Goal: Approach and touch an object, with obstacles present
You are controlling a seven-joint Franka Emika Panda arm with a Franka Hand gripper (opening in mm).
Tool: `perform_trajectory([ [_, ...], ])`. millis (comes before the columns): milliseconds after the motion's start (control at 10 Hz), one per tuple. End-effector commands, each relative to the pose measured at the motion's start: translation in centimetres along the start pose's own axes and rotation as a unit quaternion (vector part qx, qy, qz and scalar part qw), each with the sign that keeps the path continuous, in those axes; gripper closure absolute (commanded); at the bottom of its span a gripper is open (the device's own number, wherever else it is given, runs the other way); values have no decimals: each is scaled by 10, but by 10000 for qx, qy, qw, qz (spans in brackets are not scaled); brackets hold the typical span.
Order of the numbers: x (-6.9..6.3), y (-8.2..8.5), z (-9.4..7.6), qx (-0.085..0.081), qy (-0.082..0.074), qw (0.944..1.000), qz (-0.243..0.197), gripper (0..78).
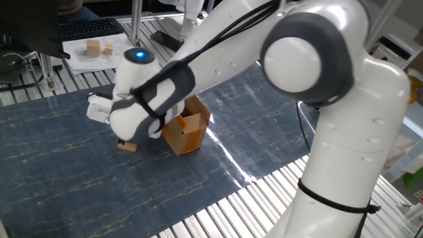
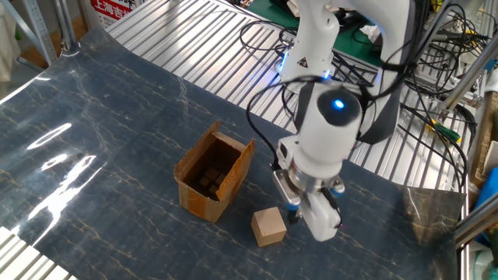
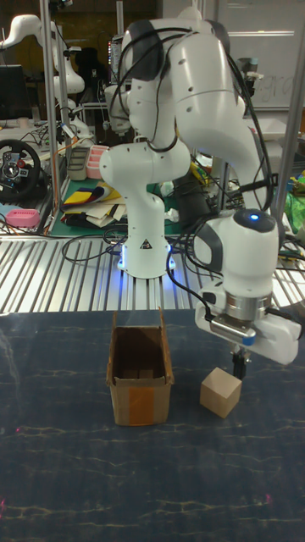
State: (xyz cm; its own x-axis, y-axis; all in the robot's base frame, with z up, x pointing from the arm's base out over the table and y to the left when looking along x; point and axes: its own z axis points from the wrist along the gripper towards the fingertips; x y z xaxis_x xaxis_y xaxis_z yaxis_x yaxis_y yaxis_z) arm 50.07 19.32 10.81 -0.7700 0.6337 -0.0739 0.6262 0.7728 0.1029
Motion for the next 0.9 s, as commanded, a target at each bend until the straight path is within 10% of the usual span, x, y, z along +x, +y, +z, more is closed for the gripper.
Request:
perform_trajectory([
  [100, -6, 2, 14, 113, -233, 9996, 151, 776],
  [900, -23, -2, 13, 205, -51, 9992, 331, 776],
])
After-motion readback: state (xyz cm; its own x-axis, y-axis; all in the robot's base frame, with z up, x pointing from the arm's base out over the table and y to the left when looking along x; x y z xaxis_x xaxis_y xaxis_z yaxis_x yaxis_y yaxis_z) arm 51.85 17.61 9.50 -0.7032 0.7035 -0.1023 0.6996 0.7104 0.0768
